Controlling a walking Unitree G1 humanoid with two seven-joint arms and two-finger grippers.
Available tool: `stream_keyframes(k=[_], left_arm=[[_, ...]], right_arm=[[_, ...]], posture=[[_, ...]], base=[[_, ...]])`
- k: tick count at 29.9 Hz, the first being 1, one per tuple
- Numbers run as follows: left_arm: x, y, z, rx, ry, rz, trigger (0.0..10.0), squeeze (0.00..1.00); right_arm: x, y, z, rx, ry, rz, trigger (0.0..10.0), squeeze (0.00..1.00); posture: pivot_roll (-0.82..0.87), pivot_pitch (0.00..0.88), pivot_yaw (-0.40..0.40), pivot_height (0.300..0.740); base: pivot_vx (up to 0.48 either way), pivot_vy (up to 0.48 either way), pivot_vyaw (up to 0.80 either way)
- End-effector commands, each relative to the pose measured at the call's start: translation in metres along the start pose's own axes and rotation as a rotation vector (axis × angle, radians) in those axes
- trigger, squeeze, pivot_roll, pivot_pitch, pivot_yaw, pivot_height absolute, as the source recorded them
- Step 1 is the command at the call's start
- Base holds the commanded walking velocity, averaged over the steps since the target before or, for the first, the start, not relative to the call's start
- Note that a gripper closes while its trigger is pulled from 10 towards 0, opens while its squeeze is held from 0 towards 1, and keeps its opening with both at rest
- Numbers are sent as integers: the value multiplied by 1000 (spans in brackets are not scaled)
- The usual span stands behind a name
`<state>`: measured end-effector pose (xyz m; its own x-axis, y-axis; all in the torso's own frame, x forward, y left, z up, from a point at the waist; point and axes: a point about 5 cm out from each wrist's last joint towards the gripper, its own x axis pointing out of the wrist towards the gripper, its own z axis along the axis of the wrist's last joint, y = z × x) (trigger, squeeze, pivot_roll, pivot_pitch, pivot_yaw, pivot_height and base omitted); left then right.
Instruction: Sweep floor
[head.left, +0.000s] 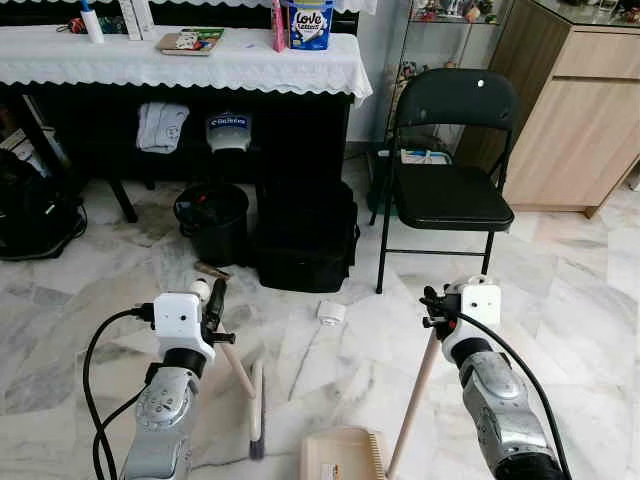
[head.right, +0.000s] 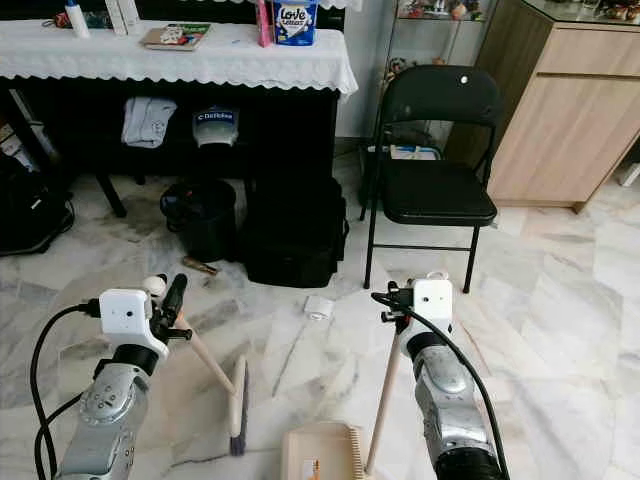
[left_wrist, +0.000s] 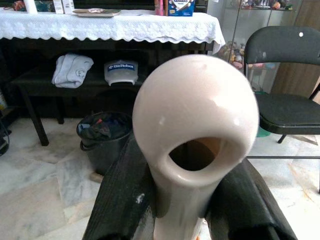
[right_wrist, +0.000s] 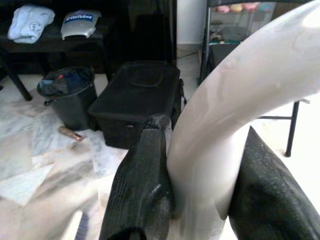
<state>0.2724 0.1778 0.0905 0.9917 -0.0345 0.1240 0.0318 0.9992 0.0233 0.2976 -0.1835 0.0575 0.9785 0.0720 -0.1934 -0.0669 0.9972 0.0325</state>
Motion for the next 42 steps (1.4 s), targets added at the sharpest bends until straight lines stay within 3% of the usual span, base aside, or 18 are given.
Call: stream_keyframes(k=[1, 15, 27, 42], left_arm=[[3, -2, 7, 3, -29, -12, 10000, 0], [3, -2, 6, 2, -24, -10, 10000, 0], [3, -1, 5, 3, -22, -12, 10000, 0], [4, -2, 5, 3, -24, -16, 10000, 0]], right_arm=[[0, 5, 5, 29, -5, 34, 10000, 0], [-9, 9, -15, -5, 189, 94, 10000, 0], [-18, -1, -25, 90, 340, 30, 10000, 0], [-19, 2, -28, 117, 396, 20, 10000, 0]], posture=[[15, 0, -22, 740], [14, 0, -24, 740], [14, 0, -25, 740], [15, 0, -22, 740]], base=[[0, 0, 0], [0, 0, 0], [0, 0, 0], [0, 0, 0]])
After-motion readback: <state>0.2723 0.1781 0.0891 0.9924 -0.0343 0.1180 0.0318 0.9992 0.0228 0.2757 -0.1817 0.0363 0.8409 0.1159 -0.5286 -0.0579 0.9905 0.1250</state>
